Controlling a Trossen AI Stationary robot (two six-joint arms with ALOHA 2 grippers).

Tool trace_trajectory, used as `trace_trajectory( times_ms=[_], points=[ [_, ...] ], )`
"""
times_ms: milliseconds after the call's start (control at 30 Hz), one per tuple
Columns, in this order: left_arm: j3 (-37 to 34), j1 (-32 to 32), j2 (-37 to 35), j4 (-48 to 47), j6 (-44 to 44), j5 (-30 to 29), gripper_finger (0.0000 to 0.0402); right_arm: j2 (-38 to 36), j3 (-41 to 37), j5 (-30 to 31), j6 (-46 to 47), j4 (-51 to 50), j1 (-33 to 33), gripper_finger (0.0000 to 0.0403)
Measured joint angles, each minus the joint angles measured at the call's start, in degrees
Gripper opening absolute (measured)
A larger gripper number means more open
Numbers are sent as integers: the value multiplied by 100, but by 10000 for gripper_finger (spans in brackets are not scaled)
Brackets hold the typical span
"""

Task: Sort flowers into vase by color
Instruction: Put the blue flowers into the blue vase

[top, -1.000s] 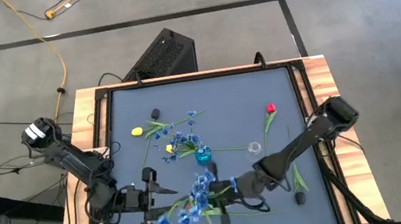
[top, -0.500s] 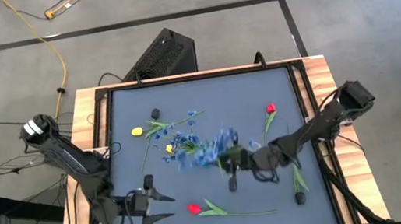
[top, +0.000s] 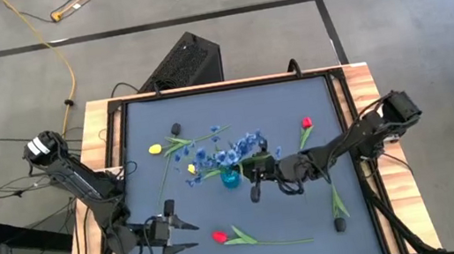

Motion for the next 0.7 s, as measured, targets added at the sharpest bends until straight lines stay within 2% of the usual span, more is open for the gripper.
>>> trace_trajectory(
  times_ms=[300, 700],
  points=[
    [0, 2, 0, -42, -72, 0, 180, 307, 4, 88, 19, 143, -151, 39],
    [0, 2, 0, -52, -77, 0, 180, 307, 0, -52, 0, 223, -133, 39]
  ],
)
